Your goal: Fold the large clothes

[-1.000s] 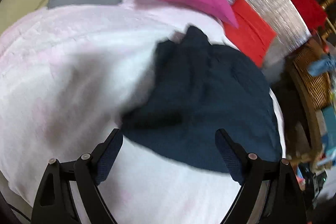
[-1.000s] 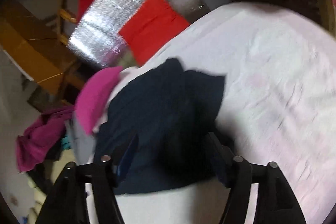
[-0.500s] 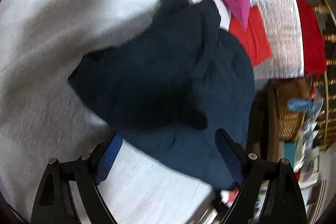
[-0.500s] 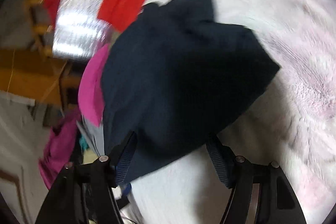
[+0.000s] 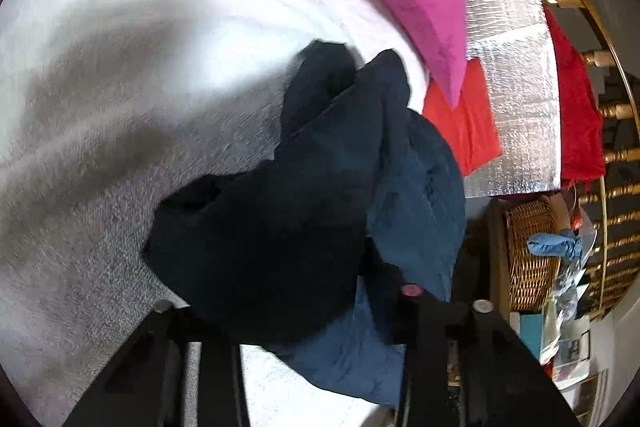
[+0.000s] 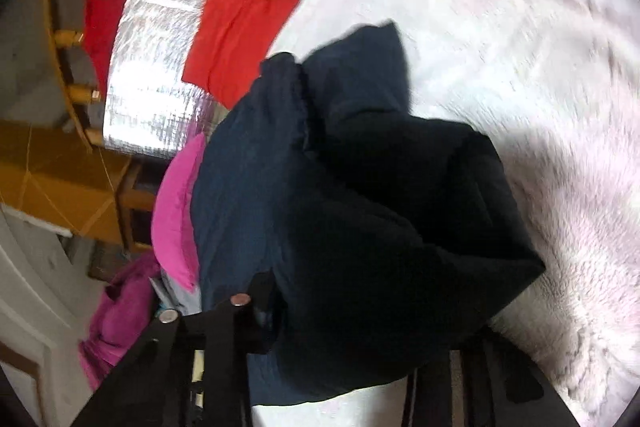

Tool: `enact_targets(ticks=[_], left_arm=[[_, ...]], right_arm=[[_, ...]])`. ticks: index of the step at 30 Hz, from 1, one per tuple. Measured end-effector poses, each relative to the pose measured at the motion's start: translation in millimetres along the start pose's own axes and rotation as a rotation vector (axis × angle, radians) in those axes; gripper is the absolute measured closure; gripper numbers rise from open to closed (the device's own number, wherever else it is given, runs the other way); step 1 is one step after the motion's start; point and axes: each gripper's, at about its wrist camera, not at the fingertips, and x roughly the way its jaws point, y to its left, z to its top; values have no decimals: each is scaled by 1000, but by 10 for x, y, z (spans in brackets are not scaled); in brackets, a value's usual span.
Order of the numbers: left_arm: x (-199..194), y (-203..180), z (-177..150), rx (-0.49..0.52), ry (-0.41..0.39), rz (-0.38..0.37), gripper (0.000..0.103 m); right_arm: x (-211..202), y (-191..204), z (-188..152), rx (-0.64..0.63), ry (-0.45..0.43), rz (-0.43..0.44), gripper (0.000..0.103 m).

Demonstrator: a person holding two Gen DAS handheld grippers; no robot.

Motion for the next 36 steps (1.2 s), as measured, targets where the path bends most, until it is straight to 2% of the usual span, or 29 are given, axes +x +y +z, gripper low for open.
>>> enact_targets(ticks=[3,8,11,14,16,19,21,23,26,28,30,33,35,36], left_arm=[[-111,-76,6,52,-28,-6,77],[-361,-183,-12,154,-61,-6,80],[-410,-111,-31,166,-38,-5,80],[-288,2,-9,139,16,45,80],[-211,50,15,120,45,83,74],[-177,33,11,129,47,129,64],[-168,9,9,148,42,159,53],[-214,22,9,145,41,184,45],[-366,80,-2,142,11,196,41],[-476,141,21,126,-9,187,34],[-519,228,104,85,-12,136,33],[-422,313,205,7,14,52,33],[-313,338,225,-11,42,28,35],[-273,355,220,-19,45,22,41]], right_arm=[[-92,165,-37,-71,-27,-3,74],[-230,337,-170,-173,-39,-28,75],[-293,305,-225,-178,-22,-25,75],[-243,223,-227,-169,14,-57,75],[-203,136,-195,-160,42,-86,75],[-179,69,-153,-120,67,-71,71],[-194,14,-140,-100,80,-59,70],[-215,-4,-138,-102,95,-83,58],[-343,-2,-164,-119,94,-112,51],[-411,-9,-168,-98,93,-100,44],[-501,-93,-107,-56,58,-87,44],[-513,-218,26,6,29,-57,42],[-402,-319,95,66,43,-25,43],[-359,-353,110,88,43,-5,46]])
